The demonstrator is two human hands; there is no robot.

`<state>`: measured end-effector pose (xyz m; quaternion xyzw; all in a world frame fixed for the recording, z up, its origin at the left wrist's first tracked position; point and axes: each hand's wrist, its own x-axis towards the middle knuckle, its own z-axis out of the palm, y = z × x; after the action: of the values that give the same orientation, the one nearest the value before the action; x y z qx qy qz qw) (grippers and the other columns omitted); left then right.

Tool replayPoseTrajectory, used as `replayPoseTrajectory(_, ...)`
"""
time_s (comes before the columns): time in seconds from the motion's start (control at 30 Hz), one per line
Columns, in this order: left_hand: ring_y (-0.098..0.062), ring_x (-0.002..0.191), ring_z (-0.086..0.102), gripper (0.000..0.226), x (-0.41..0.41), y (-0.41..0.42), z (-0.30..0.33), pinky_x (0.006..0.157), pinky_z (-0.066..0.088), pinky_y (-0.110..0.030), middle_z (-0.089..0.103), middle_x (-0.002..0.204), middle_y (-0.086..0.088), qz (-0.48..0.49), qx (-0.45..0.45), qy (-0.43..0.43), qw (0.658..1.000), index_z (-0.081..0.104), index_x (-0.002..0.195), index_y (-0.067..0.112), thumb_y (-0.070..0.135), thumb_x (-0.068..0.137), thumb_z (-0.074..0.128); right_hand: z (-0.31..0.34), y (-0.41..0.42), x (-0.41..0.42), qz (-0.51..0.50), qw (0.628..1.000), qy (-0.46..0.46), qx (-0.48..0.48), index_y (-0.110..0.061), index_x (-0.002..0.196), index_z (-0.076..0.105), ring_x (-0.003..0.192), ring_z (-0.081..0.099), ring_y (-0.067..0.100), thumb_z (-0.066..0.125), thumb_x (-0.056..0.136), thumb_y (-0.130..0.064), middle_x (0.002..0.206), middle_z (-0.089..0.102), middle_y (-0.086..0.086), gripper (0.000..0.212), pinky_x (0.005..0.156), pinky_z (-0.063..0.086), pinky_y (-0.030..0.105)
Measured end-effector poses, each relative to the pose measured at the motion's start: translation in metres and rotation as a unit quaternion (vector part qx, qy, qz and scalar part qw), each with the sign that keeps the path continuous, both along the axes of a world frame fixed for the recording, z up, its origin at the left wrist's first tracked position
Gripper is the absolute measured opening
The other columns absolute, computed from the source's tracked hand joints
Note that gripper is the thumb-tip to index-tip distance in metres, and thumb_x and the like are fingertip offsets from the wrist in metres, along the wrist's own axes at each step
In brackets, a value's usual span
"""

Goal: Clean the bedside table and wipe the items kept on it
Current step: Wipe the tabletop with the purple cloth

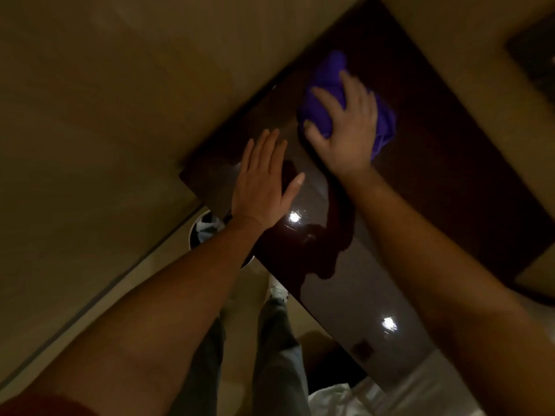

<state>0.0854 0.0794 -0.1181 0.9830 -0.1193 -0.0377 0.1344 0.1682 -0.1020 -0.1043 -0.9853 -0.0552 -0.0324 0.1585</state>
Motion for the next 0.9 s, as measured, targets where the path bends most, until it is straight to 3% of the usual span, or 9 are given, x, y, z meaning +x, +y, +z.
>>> replayPoseTrajectory(0.07,-0.029,0.155,0.023,0.075,-0.006,-0.001,0.003,0.127,0.019,-0.049,0.028,0.165,-0.017,0.025,-0.046,-0.003,0.999,0.035,0.154,0.003,0.057,0.105,0.020,0.002,0.002,-0.038,-0.007,1.000,0.008,-0.013,-0.031,0.143,0.060,0.149,0.038,0.040,0.062,0.088,-0.055,0.161,0.041,0.016,0.060,0.122,0.024,0.057)
replayPoseTrajectory(0.2,-0.027,0.154,0.026,0.066,-0.003,0.002,0.008,0.126,0.022,-0.045,0.024,0.167,-0.013,0.078,-0.132,0.004,0.988,0.032,0.156,0.008,0.044,0.102,0.045,-0.002,-0.015,-0.099,-0.027,0.999,0.019,-0.009,-0.031,0.143,0.058,0.150,0.035,0.039,0.061,0.089,-0.054,0.162,0.039,0.017,0.060,0.123,0.021,0.060)
replayPoseTrajectory(0.3,-0.031,0.156,0.020,0.069,-0.019,0.029,0.004,0.125,0.019,-0.057,0.021,0.168,-0.012,0.088,-0.025,0.006,0.996,0.031,0.156,0.014,0.044,0.097,0.050,-0.001,-0.036,-0.123,0.002,0.999,0.036,-0.026,-0.027,0.144,0.058,0.148,0.037,0.041,0.064,0.088,-0.055,0.161,0.039,0.019,0.062,0.122,0.022,0.062)
replayPoseTrajectory(0.47,-0.033,0.158,0.008,0.074,-0.068,0.052,-0.007,0.126,0.011,-0.058,0.013,0.170,-0.016,0.132,0.094,0.013,0.987,0.020,0.161,0.009,0.056,0.104,0.031,0.004,-0.072,-0.074,0.014,0.999,0.028,-0.034,-0.023,0.147,0.056,0.148,0.038,0.042,0.065,0.090,-0.054,0.161,0.038,0.021,0.065,0.120,0.026,0.061)
replayPoseTrajectory(0.6,-0.033,0.159,0.006,0.075,-0.071,0.051,-0.018,0.127,0.008,-0.057,0.011,0.170,-0.016,0.146,0.079,-0.004,0.986,0.019,0.161,0.010,0.055,0.103,0.032,0.002,-0.058,0.003,-0.118,0.991,0.037,-0.042,-0.031,0.154,0.045,0.155,0.028,0.032,0.050,0.091,-0.062,0.167,0.029,0.013,0.071,0.125,0.020,0.051)
replayPoseTrajectory(0.7,-0.034,0.158,0.007,0.074,-0.071,0.050,-0.020,0.126,0.010,-0.058,0.013,0.170,-0.016,0.144,0.073,-0.013,0.987,0.022,0.160,0.009,0.052,0.102,0.035,0.005,-0.024,0.060,-0.163,0.985,0.046,-0.018,-0.037,0.155,0.041,0.157,0.022,0.028,0.043,0.086,-0.067,0.170,0.024,0.009,0.075,0.126,0.018,0.052)
replayPoseTrajectory(0.9,-0.034,0.158,0.009,0.071,-0.070,0.051,-0.016,0.126,0.010,-0.058,0.016,0.169,-0.016,0.147,0.050,-0.005,0.988,0.029,0.158,0.007,0.050,0.102,0.037,0.002,0.058,0.050,-0.095,0.994,0.047,-0.027,-0.041,0.154,0.041,0.155,0.024,0.032,0.043,0.084,-0.066,0.170,0.025,0.008,0.074,0.125,0.015,0.056)
